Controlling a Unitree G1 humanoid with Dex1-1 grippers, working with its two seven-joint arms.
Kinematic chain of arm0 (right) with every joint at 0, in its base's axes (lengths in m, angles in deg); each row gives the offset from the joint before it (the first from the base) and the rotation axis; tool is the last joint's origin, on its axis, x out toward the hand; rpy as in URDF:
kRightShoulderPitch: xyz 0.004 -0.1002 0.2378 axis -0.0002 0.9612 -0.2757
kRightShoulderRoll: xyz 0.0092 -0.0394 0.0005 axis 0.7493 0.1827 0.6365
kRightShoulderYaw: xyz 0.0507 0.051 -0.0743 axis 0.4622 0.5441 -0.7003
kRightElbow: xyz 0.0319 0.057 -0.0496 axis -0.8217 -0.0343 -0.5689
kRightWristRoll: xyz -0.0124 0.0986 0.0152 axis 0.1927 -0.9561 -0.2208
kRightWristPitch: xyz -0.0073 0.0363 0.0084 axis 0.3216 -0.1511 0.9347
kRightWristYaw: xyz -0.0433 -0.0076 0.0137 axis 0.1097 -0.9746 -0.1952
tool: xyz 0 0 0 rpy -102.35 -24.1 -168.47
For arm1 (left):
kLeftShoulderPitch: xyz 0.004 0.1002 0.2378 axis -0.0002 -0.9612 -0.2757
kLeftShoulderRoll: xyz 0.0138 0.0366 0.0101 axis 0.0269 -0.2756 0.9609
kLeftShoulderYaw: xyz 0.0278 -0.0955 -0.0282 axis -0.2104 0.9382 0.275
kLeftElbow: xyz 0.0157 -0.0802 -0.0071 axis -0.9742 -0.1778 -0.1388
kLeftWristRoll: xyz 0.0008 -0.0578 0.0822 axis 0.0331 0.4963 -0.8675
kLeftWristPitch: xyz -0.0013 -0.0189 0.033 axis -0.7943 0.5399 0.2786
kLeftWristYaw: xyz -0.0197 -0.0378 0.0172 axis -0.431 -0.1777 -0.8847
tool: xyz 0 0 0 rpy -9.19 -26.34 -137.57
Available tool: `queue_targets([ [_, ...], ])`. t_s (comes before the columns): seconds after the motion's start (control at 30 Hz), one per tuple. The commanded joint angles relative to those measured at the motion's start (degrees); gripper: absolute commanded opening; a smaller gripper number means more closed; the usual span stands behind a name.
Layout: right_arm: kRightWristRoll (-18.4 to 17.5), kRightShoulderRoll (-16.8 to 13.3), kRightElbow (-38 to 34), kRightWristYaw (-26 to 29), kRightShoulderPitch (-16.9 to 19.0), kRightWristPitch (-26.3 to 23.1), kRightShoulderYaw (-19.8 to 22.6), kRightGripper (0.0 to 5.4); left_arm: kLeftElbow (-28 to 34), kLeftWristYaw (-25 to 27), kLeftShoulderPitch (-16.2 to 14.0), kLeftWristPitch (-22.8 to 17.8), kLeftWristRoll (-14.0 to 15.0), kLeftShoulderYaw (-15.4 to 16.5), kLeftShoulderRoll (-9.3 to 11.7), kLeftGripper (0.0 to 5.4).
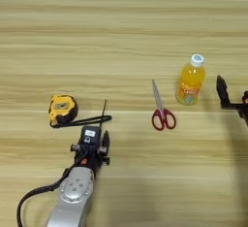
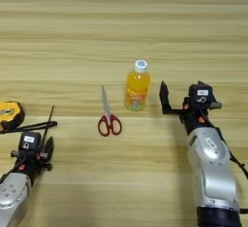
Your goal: Move the objects on the table
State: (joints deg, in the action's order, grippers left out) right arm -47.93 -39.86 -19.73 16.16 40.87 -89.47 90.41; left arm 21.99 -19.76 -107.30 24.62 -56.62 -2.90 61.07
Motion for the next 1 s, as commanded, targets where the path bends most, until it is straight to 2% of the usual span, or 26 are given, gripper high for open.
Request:
queue_targets([
  [0.03, -0.2, -0.1, -0.7, -0.1, 0.1, -1.1, 0.0, 5.4, -2.3, -0.3, -2.1, -3.4, -0.5, 0.9, 1.0, 1.7],
  [0.6, -0.1, 0.1, -0.4, -0.3, -0.2, -1.0, -0.1, 5.4, -2.9, 0.5, -1.7, -2.7, 0.0, 0.7, 1.3, 0.09],
  [1.0, -0.1, 0.4, -0.2, -0.5, -0.4, -1.1, -0.2, 5.4, -3.2, 1.5, -1.4, -2.0, 0.7, 0.8, 1.3, 0.04],
])
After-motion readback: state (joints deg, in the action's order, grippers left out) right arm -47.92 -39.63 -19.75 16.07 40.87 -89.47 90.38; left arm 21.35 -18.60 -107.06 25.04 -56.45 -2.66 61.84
